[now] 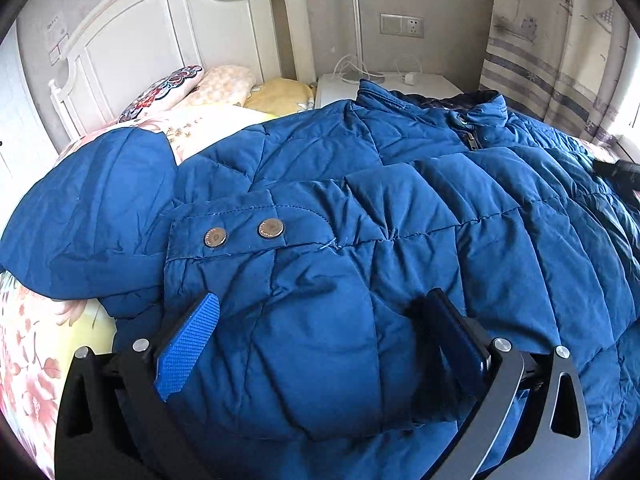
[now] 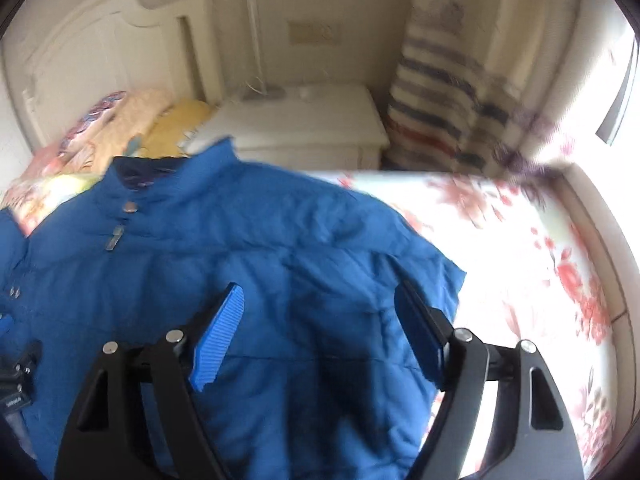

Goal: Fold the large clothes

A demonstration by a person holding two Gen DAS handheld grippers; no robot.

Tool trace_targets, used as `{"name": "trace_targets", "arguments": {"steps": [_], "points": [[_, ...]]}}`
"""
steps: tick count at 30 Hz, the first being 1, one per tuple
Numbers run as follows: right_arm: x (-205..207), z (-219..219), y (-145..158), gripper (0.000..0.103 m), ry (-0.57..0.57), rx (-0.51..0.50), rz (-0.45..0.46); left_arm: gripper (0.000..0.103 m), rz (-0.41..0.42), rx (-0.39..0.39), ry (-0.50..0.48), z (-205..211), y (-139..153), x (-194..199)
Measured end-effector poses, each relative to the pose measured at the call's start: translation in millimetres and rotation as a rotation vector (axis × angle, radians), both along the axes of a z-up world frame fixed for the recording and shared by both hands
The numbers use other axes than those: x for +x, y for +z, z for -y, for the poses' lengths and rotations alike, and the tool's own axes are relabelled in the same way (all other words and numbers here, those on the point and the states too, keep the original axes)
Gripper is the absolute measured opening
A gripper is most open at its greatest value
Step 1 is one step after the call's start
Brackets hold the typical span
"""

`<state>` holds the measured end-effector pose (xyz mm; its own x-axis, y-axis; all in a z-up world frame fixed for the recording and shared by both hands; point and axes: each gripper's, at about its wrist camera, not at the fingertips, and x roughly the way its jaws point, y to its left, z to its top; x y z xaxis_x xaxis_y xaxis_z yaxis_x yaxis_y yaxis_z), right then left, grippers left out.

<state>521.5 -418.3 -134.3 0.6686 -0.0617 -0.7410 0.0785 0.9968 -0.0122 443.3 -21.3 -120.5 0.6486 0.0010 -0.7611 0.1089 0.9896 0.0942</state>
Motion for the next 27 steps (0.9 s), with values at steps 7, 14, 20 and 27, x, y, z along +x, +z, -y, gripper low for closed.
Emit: {"name": "trace_targets", "arguments": {"steps": [7, 14, 20, 27], "points": [[19.2, -8.1, -25.5, 0.091, 0.021, -0.039, -0.112, 0.099, 0.012, -0.028, 0.006, -4.7, 2.3, -1.7], [-37.8, -97.0, 3.4, 0.090, 0.165, 0.010, 0.016, 0.099, 0.220, -0.368, 0.200, -87.8, 49.1, -28.1], [-54.2, -178.3, -27.5, 0.090, 0.323, -0.150, -0.015, 0.099, 0.194, -0.735, 0.550, -238.0, 55.1, -31.1], [-57.4, -176.6, -38.3, 0.091, 0.315, -0.194, 0.036, 0.098, 0.204, -0.808, 0.796, -361.2, 40.2, -9.7]]}}
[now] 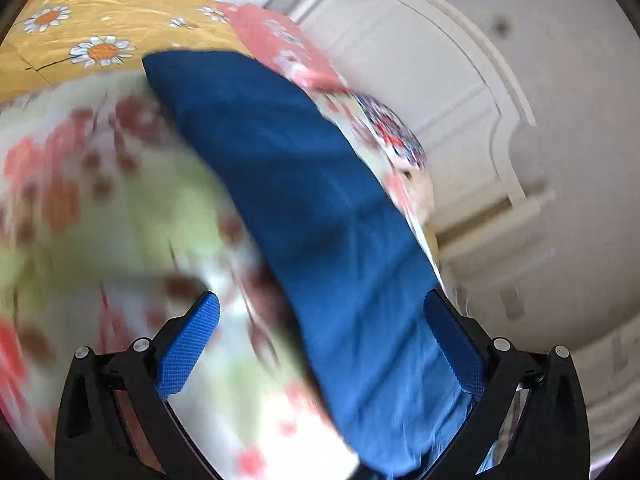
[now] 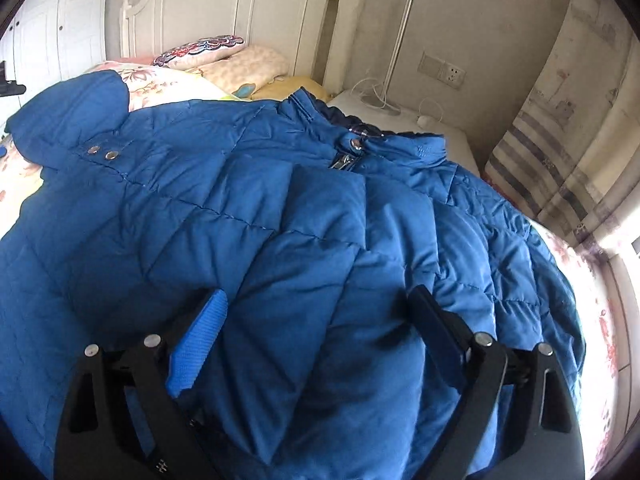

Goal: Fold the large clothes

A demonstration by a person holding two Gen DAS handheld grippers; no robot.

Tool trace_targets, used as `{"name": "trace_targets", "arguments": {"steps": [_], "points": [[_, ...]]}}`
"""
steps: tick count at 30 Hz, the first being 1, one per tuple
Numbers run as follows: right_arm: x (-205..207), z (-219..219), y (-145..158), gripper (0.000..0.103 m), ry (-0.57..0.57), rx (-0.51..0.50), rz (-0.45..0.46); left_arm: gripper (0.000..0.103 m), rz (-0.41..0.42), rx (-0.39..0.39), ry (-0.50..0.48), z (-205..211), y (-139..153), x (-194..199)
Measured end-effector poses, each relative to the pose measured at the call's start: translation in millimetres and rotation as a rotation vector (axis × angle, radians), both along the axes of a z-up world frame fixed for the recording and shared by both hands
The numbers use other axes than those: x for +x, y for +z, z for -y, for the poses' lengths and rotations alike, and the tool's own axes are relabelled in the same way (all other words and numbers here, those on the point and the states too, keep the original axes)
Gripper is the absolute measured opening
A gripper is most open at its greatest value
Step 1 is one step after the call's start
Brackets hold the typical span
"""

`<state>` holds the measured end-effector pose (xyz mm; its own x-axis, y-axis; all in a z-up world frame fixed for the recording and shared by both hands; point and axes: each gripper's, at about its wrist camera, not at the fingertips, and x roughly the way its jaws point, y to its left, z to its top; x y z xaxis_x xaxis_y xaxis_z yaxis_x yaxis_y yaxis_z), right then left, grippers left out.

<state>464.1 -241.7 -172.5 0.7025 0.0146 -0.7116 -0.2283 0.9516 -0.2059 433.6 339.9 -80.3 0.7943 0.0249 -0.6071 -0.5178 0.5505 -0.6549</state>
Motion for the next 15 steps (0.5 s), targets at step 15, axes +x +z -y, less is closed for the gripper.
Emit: {"name": "trace_targets", "arguments": {"steps": [15], "points": [[-3.9, -2.3, 1.5, 0.091, 0.004, -0.029, 0.019, 0.078, -0.052, 0.046, 0.017, -26.4, 1.8, 42.6]]}}
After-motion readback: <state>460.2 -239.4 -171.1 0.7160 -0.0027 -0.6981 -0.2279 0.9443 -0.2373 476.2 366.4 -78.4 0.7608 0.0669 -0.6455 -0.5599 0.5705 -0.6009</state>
